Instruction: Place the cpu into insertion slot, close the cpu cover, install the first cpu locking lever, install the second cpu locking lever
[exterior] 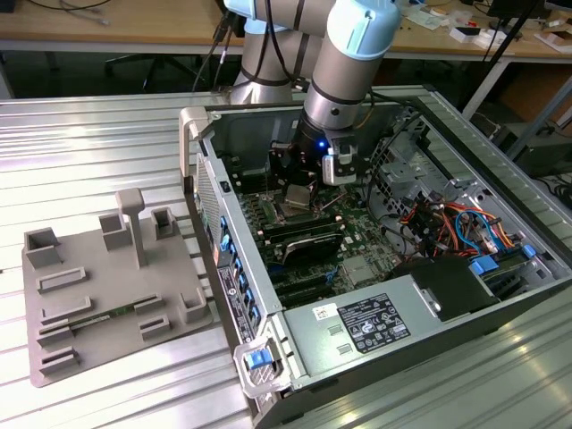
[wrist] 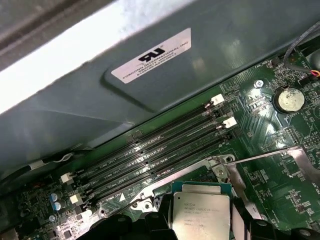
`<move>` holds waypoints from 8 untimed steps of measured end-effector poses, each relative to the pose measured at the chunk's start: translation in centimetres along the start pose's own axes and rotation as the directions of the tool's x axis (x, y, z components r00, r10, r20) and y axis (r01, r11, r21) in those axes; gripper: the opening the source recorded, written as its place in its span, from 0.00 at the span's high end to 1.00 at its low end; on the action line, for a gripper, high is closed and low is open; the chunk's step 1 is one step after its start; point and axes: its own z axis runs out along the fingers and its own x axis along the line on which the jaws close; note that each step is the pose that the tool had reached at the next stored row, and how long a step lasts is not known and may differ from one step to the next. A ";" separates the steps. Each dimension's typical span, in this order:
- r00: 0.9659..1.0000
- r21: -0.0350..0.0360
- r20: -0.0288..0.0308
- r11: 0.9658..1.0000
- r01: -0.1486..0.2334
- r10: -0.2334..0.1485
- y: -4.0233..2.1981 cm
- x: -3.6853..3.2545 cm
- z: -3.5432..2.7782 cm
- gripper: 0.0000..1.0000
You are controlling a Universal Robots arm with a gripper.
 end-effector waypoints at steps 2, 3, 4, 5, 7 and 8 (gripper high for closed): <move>1.000 0.000 0.000 1.000 -0.003 0.003 0.00 0.00 0.00 0.45; 1.000 0.000 0.000 1.000 -0.005 0.005 0.00 0.00 0.00 0.45; 1.000 0.000 0.000 1.000 -0.006 0.006 0.00 0.00 0.00 0.45; 1.000 0.000 0.000 1.000 -0.008 0.008 0.00 0.00 0.00 0.45; 1.000 0.000 0.000 1.000 -0.013 0.013 0.00 0.00 0.00 0.45; 1.000 0.000 0.000 1.000 -0.014 0.014 0.00 0.00 0.00 0.45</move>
